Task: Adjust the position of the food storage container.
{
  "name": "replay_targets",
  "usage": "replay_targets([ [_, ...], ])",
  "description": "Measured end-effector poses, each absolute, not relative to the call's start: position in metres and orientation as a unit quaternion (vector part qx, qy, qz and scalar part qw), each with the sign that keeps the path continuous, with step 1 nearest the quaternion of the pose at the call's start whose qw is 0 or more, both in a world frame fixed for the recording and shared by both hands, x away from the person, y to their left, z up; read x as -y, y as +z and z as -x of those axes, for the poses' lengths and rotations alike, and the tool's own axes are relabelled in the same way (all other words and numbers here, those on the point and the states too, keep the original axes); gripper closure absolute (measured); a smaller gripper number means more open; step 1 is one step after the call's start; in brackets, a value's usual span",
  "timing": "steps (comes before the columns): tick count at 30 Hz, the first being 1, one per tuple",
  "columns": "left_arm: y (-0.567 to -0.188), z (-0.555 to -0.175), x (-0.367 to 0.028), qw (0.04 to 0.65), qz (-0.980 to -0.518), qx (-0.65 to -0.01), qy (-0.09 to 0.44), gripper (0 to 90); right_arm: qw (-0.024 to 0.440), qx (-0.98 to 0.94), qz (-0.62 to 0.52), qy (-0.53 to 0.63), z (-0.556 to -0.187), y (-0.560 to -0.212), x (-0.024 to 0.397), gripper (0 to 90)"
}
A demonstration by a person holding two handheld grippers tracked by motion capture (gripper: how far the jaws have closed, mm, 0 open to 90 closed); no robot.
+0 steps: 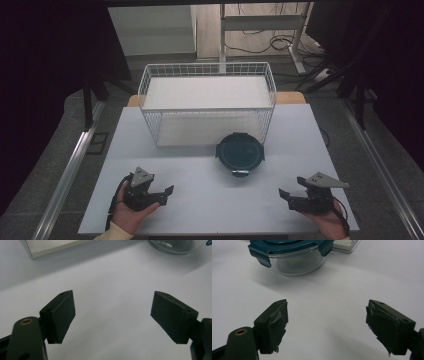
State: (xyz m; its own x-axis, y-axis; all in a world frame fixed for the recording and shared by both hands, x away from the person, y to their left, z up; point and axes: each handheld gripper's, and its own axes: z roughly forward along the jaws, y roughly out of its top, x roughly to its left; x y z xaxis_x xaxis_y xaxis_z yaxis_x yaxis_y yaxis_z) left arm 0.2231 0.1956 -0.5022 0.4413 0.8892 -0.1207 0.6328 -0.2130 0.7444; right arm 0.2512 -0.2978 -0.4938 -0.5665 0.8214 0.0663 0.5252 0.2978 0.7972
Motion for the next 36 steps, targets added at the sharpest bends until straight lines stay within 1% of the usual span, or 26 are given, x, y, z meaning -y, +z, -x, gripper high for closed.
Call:
replay_targets([
  [8,-0.503,-0.222,-0.199,0.386,-0.757,-0.502,0.161,21.1,0.18,-0.791,-0.421,0.407,-0.252,-0.493,0.294,21.2],
  [16,-0.503,-0.226,-0.193,0.387,-0.769,-0.483,0.157,21.5,0.169,-0.791,-0.423,0.408,-0.247,-0.492,0.293,24.7],
  [25,-0.504,-0.231,-0.192,0.389,-0.773,-0.481,0.139,22.2,0.165,-0.795,-0.422,0.404,-0.245,-0.491,0.293,28.4],
  [36,-0.505,-0.236,-0.188,0.389,-0.778,-0.474,0.138,22.2,0.162,-0.798,-0.417,0.404,-0.248,-0.484,0.29,32.1],
])
